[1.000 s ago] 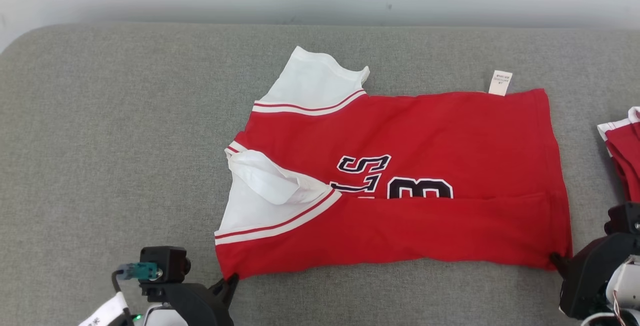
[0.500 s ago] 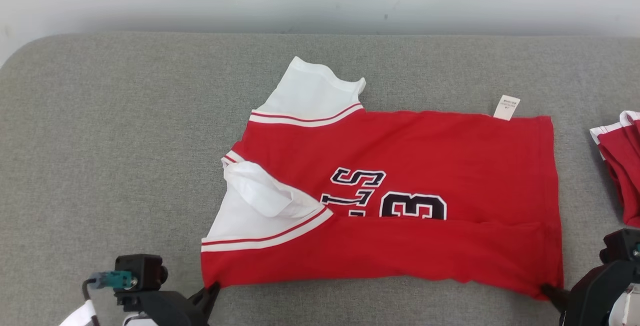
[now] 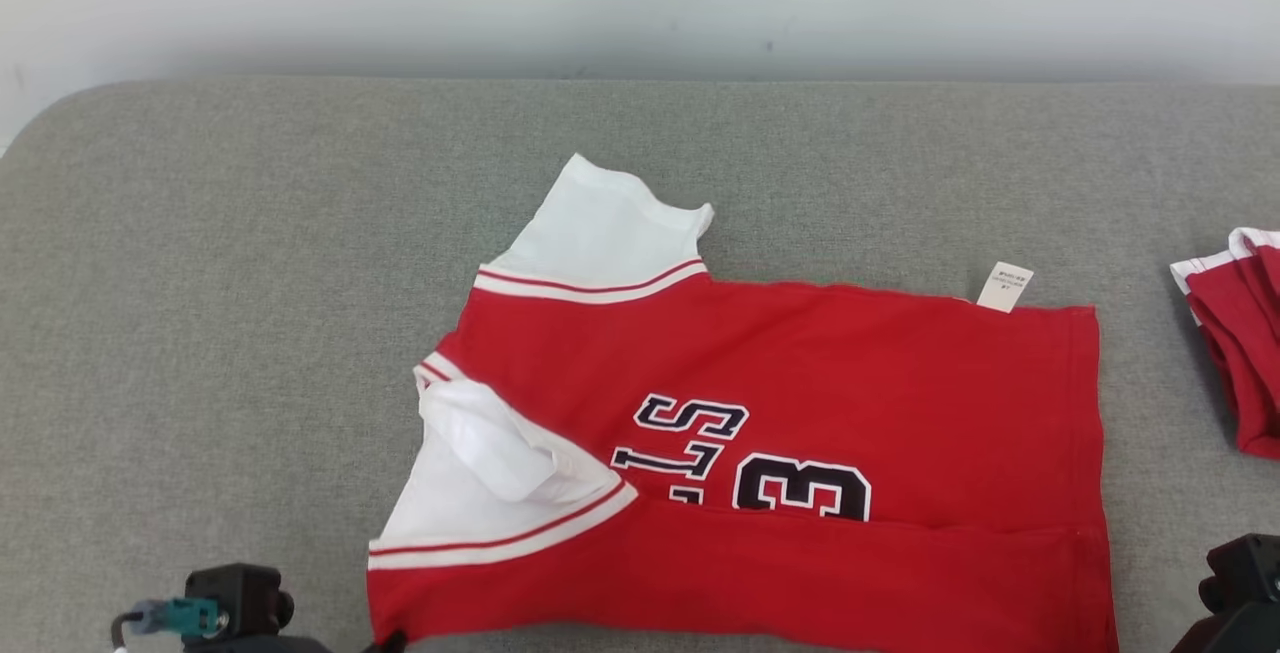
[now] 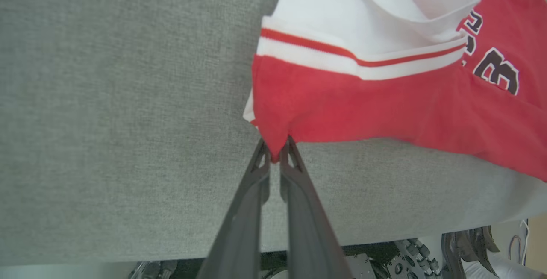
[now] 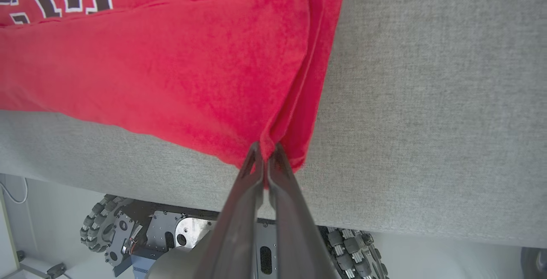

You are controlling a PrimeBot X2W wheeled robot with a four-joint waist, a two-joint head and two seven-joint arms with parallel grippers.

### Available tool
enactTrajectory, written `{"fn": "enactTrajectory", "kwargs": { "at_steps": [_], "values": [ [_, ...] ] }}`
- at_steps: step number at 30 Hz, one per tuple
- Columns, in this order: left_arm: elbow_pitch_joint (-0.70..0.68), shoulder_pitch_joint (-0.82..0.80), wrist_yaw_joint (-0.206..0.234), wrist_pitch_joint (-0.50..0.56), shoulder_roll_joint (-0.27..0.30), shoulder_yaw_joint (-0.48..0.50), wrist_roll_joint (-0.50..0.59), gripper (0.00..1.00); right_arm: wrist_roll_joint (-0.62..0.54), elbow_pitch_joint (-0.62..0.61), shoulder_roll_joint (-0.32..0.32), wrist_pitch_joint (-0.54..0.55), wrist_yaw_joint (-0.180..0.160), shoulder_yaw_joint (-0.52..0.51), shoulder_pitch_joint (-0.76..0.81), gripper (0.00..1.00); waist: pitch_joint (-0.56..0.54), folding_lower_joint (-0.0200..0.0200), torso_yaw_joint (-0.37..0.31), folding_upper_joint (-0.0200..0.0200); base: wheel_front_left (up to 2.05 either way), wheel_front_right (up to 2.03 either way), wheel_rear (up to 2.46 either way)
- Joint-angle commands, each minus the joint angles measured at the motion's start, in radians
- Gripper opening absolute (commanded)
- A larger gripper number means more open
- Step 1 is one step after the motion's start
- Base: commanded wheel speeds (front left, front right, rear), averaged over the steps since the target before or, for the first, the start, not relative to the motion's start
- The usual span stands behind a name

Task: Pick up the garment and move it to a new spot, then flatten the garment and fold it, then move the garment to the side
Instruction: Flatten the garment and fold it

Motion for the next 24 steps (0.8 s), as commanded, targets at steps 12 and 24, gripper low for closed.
{"fn": "enactTrajectory", "kwargs": {
  "at_steps": [12,24],
  "values": [
    [-0.063,0.126,0.038,0.037,0.049,0.024,-0.063,0.00,0.004,-0.016,-0.007,0.018,-0.001,-0.026,0.035,0.00,-0.010,0.0000,-0.007,0.0000,0.00,0.00,0.00],
    [-0.030,0.129,0.022,0.039,0.029,0.005,-0.078,1.00,0.003,0.050,0.008,0.015,-0.001,-0.045,0.045,1.00,-0.014,0.0000,0.008,0.0000,0.00,0.00,0.00]
  ]
}}
